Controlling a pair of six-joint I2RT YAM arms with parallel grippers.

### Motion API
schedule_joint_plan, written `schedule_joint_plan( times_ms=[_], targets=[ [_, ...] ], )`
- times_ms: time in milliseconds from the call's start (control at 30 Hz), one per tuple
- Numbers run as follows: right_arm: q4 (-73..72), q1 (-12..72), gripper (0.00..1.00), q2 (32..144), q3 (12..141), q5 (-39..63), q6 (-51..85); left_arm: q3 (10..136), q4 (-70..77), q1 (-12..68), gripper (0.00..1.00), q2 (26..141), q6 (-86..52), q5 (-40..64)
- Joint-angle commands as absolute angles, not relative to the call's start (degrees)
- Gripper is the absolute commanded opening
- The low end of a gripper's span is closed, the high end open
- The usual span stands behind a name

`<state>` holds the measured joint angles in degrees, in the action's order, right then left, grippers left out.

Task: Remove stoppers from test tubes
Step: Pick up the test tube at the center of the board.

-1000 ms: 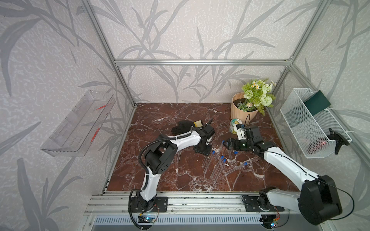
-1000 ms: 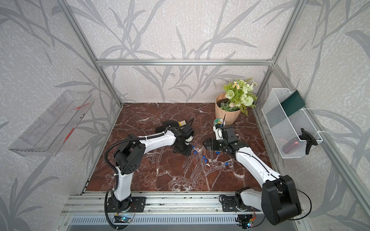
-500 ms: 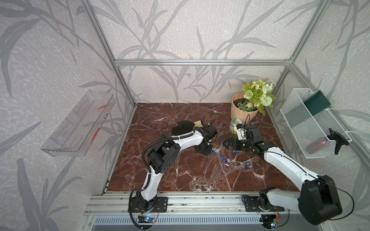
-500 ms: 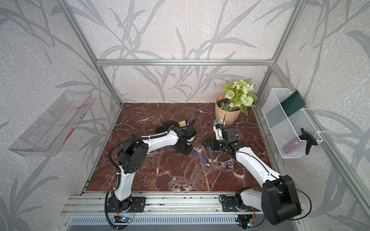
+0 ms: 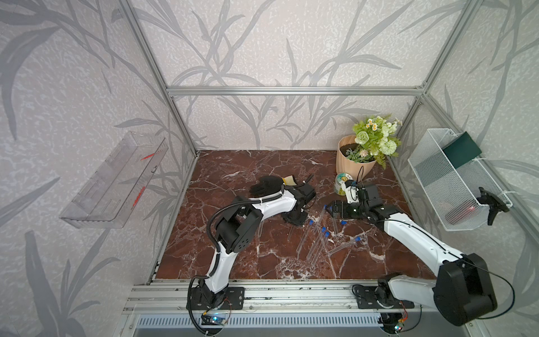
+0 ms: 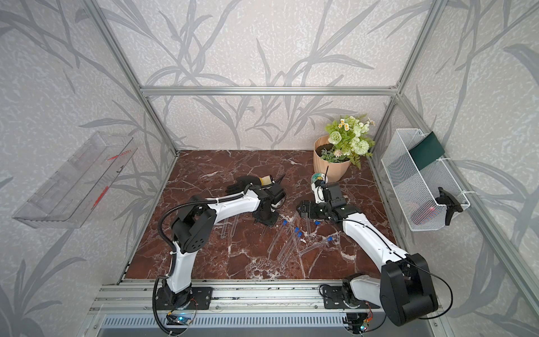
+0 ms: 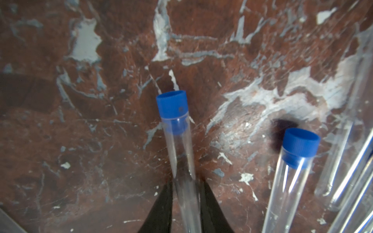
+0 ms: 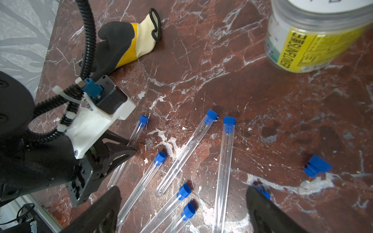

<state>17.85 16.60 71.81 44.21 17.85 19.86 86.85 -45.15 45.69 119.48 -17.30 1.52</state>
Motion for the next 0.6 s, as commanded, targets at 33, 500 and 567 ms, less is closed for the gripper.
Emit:
schedule_joint_plan(
  times_ms=[33,500,567],
  targets=[
    [18.9,16.4,0.97,72.5,46.1,16.9,20.1,85.6,-47.5,45.8,0.23,120.3,-16.9,0.0],
    [18.0,16.4,0.97,71.9,45.9,17.7,20.5,85.1,-47.0,45.6,0.14,119.4,-16.9,1.4],
    [18.0,16.4,0.97,72.2,46.0,18.2,20.4,84.6,-46.1,45.0,0.12,118.4,-17.5,3.0]
  ],
)
